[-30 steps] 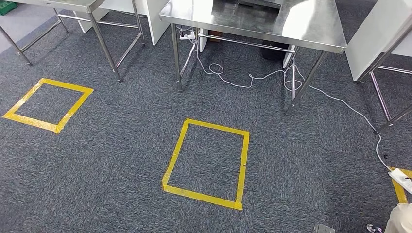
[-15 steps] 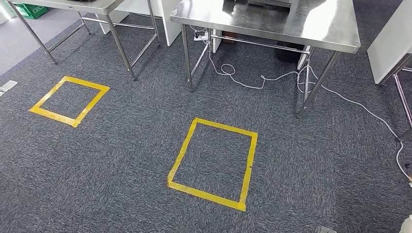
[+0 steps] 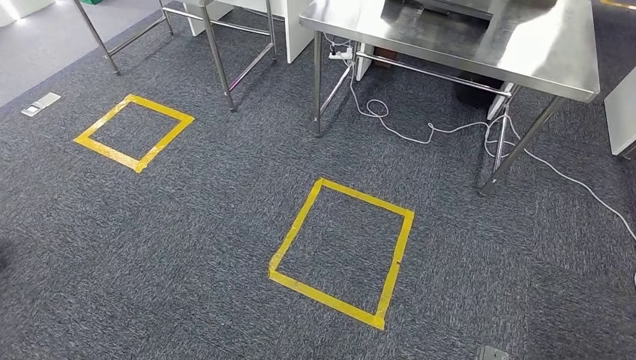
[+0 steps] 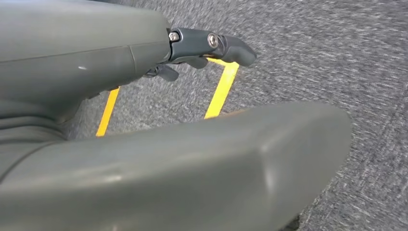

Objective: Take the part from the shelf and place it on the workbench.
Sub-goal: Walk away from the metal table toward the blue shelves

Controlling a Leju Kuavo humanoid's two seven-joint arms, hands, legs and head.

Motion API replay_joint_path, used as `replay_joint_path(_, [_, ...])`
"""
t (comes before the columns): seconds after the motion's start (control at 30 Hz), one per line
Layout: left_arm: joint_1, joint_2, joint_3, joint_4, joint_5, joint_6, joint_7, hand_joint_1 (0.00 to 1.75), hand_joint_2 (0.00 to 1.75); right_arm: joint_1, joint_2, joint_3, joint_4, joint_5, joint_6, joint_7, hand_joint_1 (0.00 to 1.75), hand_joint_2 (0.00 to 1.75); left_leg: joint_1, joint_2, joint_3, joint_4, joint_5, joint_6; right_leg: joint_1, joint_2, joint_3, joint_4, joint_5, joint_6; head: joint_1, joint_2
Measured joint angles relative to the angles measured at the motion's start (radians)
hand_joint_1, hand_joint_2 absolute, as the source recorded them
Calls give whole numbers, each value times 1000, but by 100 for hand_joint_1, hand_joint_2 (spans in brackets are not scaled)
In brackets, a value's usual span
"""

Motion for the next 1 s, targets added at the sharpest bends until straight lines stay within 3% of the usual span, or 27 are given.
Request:
replay_joint_path(0.07, [-2,-3,3,0,0,0,0,0,0,2,-2,0,1,0,0,1,0,0,4,-17,-7,-2,7,3,-11,38,-55,120,-57,2,2,0])
replay_joint_path(0.1, [-2,-4,4,0,0,1,1,0,0,4,-4,0,2,1,0,3,0,0,4,-27,-11,-1,9,3,-17,44,-83,184,-81,6,3,0])
replay_joint_path(0.13, [-2,-6,5,0,0,3,3,0,0,5,-4,0,2,3,-1,7,0,0,5,-37,-14,-1,11,1,-22,46,-100,222,-92,13,3,0])
replay_joint_path(0.17, [-1,-8,6,0,0,4,5,0,0,6,-5,0,3,6,-2,13,0,0,6,-48,-16,-1,14,-2,-28,47,-98,223,-87,24,3,0])
replay_joint_path(0.23, [0,-13,7,0,1,7,13,0,0,6,-5,2,5,15,-8,25,0,0,8,-67,-17,0,18,-9,-40,56,-39,112,-39,49,3,0])
replay_joint_path(0.27, [-1,-15,7,0,0,7,18,0,0,5,-5,4,7,21,-13,31,0,0,8,-76,-18,1,19,-14,-44,70,-4,38,-14,58,4,0])
replay_joint_path(0.3, [-1,-17,7,0,0,7,23,0,0,4,-6,6,9,29,-21,38,0,0,7,-83,-19,2,20,-20,-45,80,22,-18,5,59,4,0])
replay_joint_path(0.33, [-2,-20,8,0,0,7,27,0,0,3,-8,8,12,38,-32,47,0,0,6,-90,-20,2,22,-27,-43,88,36,-51,16,54,3,0])
replay_joint_path(0.4, [-1,-26,9,0,1,8,36,0,0,3,-13,15,24,64,-66,71,0,0,8,-100,-24,1,25,-41,-36,82,37,-60,21,36,1,0])
replay_joint_path(0.47, [1,-34,12,1,4,15,52,0,0,-2,-19,28,52,112,-125,120,0,0,13,-88,-34,17,14,-51,-41,68,42,-64,29,17,0,0])
replay_joint_path(0.53, [-1,-44,14,1,8,30,71,0,0,-7,-31,47,97,173,-193,186,0,0,16,-54,-70,97,-39,-55,-46,51,45,-68,35,0,-5,0])
replay_joint_path(0.6, [-3,-53,16,2,7,44,89,0,0,-6,-42,63,141,210,-230,235,0,0,17,-36,-130,226,-106,-59,-40,32,41,-67,36,-6,-8,0])
replay_joint_path(0.63, [-3,-57,17,2,-1,53,103,0,0,-6,-47,68,164,219,-233,260,0,0,17,-34,-150,271,-120,-62,-38,21,40,-67,36,-6,-7,0])
replay_joint_path(0.67, [-2,-61,17,2,-11,62,120,0,0,-6,-50,73,186,227,-231,291,0,0,18,-31,-154,284,-116,-63,-37,12,39,-67,35,-6,-8,0])
replay_joint_path(0.7, [-1,-64,15,3,-23,71,140,0,0,-6,-54,77,209,237,-228,331,0,0,19,-27,-138,258,-95,-64,-37,3,39,-67,34,-6,-8,0])
replay_joint_path(0.77, [-1,-70,11,4,-41,87,177,0,0,-2,-58,87,250,255,-222,413,0,0,21,1,-66,129,-38,-64,-35,-14,43,-66,28,-2,-8,0])
replay_joint_path(0.83, [-2,-76,9,5,-55,106,213,0,0,4,-60,97,284,277,-215,499,0,0,18,22,-16,34,-11,-57,-27,-28,44,-64,21,8,-6,0])
replay_joint_path(0.93, [2,-83,-4,8,-112,145,299,0,0,6,-59,113,320,313,-198,692,0,0,10,7,-12,17,-7,-38,-20,-43,51,-66,18,25,-3,0])
replay_joint_path(1.0, [6,-89,-19,10,-146,164,358,0,0,10,-54,123,336,328,-195,802,0,0,11,-9,-12,9,2,-21,-21,-20,40,-34,-5,30,-1,0])
